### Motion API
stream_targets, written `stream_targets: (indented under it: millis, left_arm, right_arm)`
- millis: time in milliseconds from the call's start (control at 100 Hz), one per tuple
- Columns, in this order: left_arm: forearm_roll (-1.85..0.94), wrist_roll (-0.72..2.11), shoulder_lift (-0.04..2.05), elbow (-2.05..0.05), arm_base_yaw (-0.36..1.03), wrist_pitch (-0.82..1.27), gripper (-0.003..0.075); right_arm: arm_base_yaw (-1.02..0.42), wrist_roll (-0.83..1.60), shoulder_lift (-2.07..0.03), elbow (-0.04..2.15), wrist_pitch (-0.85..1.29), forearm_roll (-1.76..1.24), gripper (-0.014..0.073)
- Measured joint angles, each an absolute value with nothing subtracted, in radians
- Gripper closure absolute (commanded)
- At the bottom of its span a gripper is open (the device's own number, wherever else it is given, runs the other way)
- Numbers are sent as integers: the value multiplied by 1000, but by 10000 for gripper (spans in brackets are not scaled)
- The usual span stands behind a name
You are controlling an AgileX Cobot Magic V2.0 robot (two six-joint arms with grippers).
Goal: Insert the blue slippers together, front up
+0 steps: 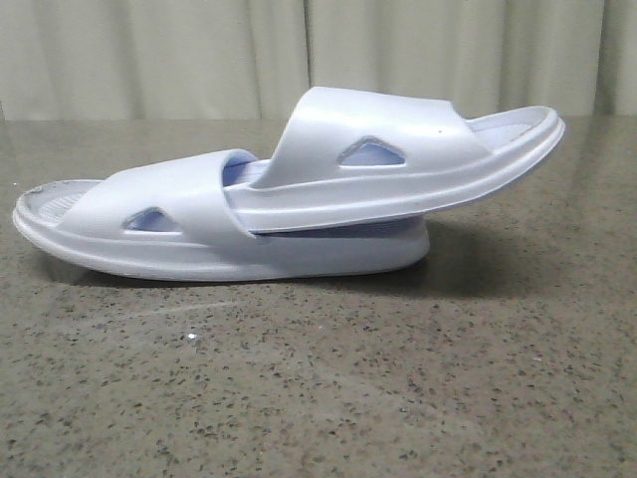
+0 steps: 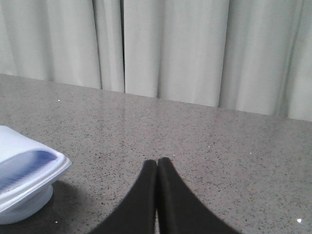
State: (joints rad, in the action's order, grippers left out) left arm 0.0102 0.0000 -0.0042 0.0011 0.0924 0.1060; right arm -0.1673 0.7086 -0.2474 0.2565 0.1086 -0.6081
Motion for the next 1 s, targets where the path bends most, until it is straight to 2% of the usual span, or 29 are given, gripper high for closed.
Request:
stream_targets:
  millis: [540,640,830,1000]
  left_arm:
    - [10,0,-4,1,92,106,704]
    - [10,0,-4,1,92,106,704]
    - [10,0,-4,1,92,106,704]
    - [10,0,-4,1,92,106,704]
  right_arm:
    - [-167,699,-247,225,74,-601,701]
    - [-167,572,-247,187,0,-499,701]
    - [-167,188,-236,128,-39,-145,701]
    - [-140,91,-188,76,-39,-68,701]
